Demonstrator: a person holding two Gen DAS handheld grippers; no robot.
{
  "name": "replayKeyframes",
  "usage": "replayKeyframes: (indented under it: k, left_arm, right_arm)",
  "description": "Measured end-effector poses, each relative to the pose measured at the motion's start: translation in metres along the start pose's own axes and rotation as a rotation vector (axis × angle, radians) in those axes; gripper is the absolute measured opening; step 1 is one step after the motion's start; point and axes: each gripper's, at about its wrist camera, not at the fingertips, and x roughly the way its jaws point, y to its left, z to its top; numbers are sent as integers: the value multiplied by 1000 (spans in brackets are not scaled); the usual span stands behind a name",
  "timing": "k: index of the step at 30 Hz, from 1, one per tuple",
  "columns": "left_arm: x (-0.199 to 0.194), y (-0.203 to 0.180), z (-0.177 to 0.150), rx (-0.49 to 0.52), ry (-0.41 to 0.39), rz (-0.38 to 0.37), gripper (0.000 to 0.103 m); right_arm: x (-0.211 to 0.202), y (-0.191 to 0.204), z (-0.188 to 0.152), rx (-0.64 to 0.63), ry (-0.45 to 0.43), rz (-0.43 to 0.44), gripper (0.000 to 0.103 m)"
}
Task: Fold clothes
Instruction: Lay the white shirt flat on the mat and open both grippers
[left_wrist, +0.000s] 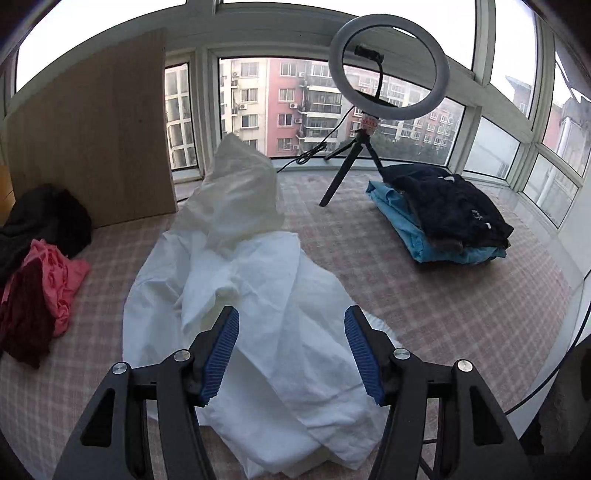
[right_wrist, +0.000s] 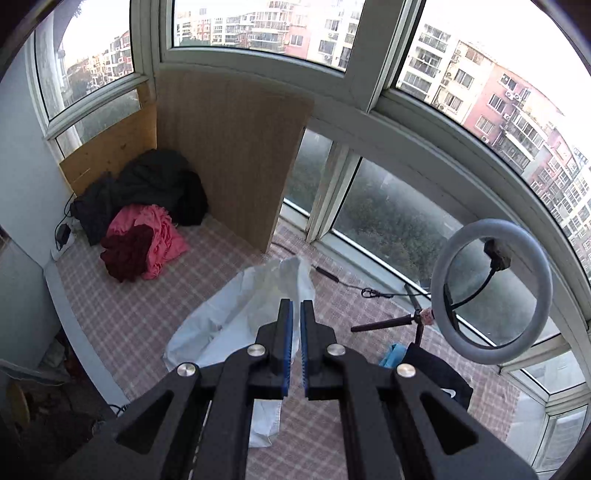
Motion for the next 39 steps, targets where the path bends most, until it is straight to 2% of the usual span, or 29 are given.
replayKeyframes:
  k: [4, 6, 9, 16, 17, 18, 19, 20, 23, 26, 27, 30, 31, 34, 37, 38, 39]
  left_arm:
    - [6, 22, -14, -6, 68, 90, 58]
    - [14, 26, -16, -8, 102, 119, 58]
    - [27, 18, -20, 14, 150, 127, 59]
    - [74, 17, -13, 56, 227, 214, 63]
    - [82, 17, -13, 66, 230, 207, 60]
    - [91, 17, -14, 74, 246, 199, 35]
    - [99, 18, -14, 79, 271, 198, 17]
    - [100, 22, -13, 64, 281, 184, 5]
    - [85, 38, -2, 6, 263, 135, 4]
    - [49, 66, 10, -57, 204, 146, 1]
    - [38, 77, 12, -72, 192, 171, 1]
    - [10, 116, 9, -184, 186, 110, 1]
    - [6, 123, 6, -181, 192, 146, 1]
    - [6, 128, 0, -147, 224, 174, 2]
    - [13, 114, 2, -72, 232, 204, 5]
    - [16, 107, 4, -46, 232, 207, 12]
    - [18, 100, 9, -41, 232, 178, 20]
  right_arm:
    - [59, -23, -32, -9, 46, 87, 8]
    - [94, -42, -38, 34, 65, 124, 20]
    - [143, -65, -45, 83, 101, 144, 29]
    - [219, -76, -91, 149, 186, 275, 29]
    - [224, -77, -96, 157, 196, 294, 29]
    - [228, -77, -99, 157, 205, 299, 29]
    - [232, -77, -102, 157, 213, 304, 29]
    - [237, -78, -105, 157, 221, 308, 30]
    - [245, -81, -112, 158, 227, 323, 35]
    - [256, -84, -115, 180, 232, 343, 35]
    - [261, -86, -116, 187, 233, 346, 35]
    - [275, -87, -115, 203, 239, 345, 35]
    - [281, -86, -114, 199, 243, 344, 35]
    - [295, -84, -110, 193, 243, 324, 36]
    - [310, -80, -107, 225, 244, 372, 45]
    - [316, -78, -106, 233, 245, 385, 47]
    - [322, -74, -105, 235, 243, 391, 47]
